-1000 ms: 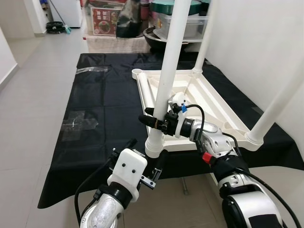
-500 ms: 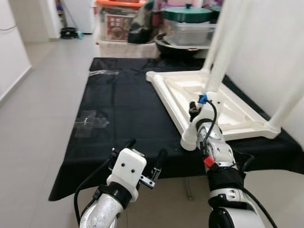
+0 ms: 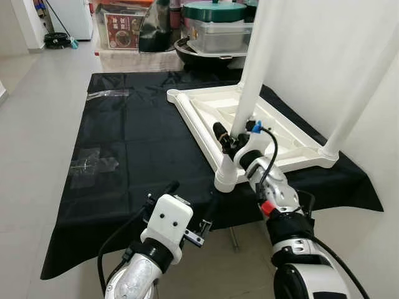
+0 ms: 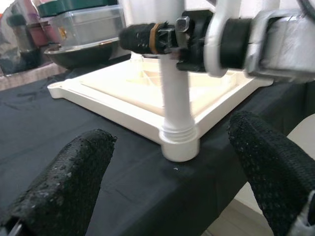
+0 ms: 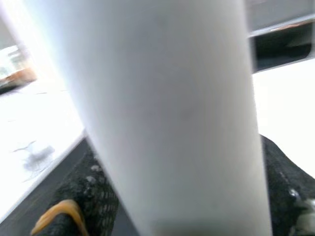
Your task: Building children table
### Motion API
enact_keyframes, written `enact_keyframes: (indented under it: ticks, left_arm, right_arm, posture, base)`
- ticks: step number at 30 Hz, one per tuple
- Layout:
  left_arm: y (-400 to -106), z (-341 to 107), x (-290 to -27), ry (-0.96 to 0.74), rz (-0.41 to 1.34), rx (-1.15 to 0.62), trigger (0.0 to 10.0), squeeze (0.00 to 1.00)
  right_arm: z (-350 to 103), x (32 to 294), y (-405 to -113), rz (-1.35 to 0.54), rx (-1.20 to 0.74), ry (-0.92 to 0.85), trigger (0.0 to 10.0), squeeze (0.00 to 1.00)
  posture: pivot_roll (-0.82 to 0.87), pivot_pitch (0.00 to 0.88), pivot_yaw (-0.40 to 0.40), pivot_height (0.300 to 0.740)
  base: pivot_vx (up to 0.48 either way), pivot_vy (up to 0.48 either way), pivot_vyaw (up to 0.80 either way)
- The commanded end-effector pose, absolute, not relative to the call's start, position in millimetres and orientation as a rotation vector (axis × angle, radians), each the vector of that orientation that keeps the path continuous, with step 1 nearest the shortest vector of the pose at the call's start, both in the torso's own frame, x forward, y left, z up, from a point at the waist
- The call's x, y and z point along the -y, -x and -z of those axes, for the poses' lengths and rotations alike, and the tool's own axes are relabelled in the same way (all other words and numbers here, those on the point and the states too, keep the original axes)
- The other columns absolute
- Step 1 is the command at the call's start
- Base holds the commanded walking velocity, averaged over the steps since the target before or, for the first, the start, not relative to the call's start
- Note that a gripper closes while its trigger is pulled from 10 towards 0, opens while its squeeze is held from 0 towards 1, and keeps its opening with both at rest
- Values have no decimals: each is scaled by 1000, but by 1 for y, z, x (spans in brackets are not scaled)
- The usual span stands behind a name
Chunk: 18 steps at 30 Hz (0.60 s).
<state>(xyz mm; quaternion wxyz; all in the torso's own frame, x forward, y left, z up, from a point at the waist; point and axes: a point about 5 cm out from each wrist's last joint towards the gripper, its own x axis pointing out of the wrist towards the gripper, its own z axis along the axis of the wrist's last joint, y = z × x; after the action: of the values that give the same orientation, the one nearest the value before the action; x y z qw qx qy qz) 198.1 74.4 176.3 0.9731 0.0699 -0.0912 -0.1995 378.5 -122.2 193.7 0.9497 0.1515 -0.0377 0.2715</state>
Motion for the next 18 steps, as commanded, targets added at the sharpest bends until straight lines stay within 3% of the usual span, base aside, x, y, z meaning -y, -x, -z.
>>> enact_keyframes:
  ticks: [1,2,4,7,10,16,17,18]
  left_arm:
    - [-199,-173,-74,-154,406,170,10000,0]
    - [-199,-173,-74,-154,406,170,10000,0]
    - [-199,-173,-75,-155,406,172,10000,0]
    - [-199,-173,-75,-155,406,172,10000,0]
    - [-199,-174,-75,-156,405,173,10000,0]
    - [-199,-174,-75,-156,404,173,10000,0]
    - [-199,-174,-75,-156,403,172,10000,0]
    - [-199,-174,-75,-156,403,172,10000,0]
  right_arm:
    - [-197,116,-368,-831,54,-299,10000,0]
    - [-197,116,-368,-831,54,-299,10000,0]
    - [-195,125,-351,-1132,-28,-240,10000,0]
    - [-195,125,-351,-1132,-28,-240,10000,0]
    - [-188,122,-341,-1337,-116,-156,10000,0]
    - [-182,113,-348,-1318,-121,-116,10000,0]
    - [-178,106,-353,-1263,-114,-90,5020,0]
    - [-178,106,-353,-1263,-114,-90,5020,0]
  posture:
    - [143,34,-95,740]
    - [143,34,-95,740]
    - [147,34,-96,740]
    - [147,34,-96,740]
    - [149,35,-97,740]
    - [153,36,-99,740]
    - [153,36,-99,740]
    - [153,36,-99,740]
  base:
    - [0,0,0]
    - [0,0,0]
    - [0,0,0]
    - [0,0,0]
    - [0,0,0]
    - [0,0,0]
    - [0,0,0]
    - [0,0,0]
